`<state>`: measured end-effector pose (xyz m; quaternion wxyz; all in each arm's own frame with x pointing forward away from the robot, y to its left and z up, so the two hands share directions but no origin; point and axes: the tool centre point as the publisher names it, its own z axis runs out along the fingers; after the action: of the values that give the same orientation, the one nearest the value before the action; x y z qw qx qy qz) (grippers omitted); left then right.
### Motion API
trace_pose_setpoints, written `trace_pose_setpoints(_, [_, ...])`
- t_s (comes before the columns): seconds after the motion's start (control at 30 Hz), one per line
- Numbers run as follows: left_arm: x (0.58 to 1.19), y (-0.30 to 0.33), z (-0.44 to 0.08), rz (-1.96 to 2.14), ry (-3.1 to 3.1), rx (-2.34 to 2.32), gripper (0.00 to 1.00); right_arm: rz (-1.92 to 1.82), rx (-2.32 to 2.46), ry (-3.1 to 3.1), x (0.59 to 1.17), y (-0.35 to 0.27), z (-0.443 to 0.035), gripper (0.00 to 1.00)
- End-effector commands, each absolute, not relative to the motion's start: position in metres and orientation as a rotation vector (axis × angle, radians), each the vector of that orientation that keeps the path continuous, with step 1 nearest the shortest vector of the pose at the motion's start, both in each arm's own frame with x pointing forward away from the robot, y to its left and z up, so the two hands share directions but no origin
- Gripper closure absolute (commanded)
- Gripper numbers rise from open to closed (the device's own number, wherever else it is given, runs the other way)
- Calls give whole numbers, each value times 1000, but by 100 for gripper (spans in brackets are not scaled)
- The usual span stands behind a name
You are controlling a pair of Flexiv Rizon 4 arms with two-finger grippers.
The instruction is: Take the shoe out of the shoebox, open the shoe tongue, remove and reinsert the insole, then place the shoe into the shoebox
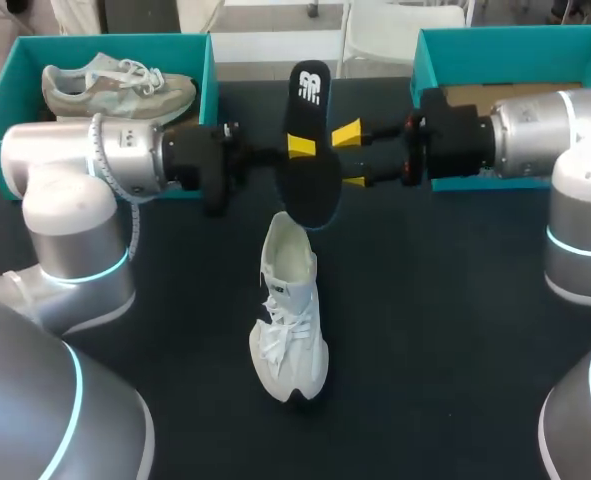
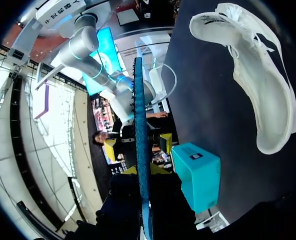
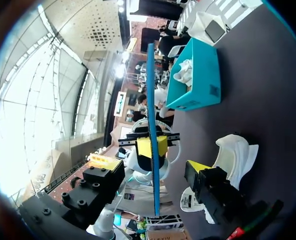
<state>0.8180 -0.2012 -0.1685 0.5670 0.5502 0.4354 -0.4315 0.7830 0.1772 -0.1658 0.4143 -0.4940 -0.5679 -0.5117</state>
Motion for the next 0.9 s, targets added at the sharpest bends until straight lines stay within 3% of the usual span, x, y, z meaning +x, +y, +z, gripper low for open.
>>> trace_pose_setpoints(0.03, [829,-214,-172,-1016,1016,1302,100,-1286,-1235,-1423,784,188,-171,52])
trace_pose_setpoints(0.23, [833,-220,-173,-1000,1012,1298,100,-1285,-1222,-1417,784,192,-173,64])
trace_pose_setpoints(0.5, [836,-225,-174,-1011,1007,1304,100,-1270,-1201,-1416,787,197,-174,67])
trace_pose_setpoints(0.9, [840,-231,-170,-1019,999,1285,100,-1258,-1183,-1416,791,200,-175,82])
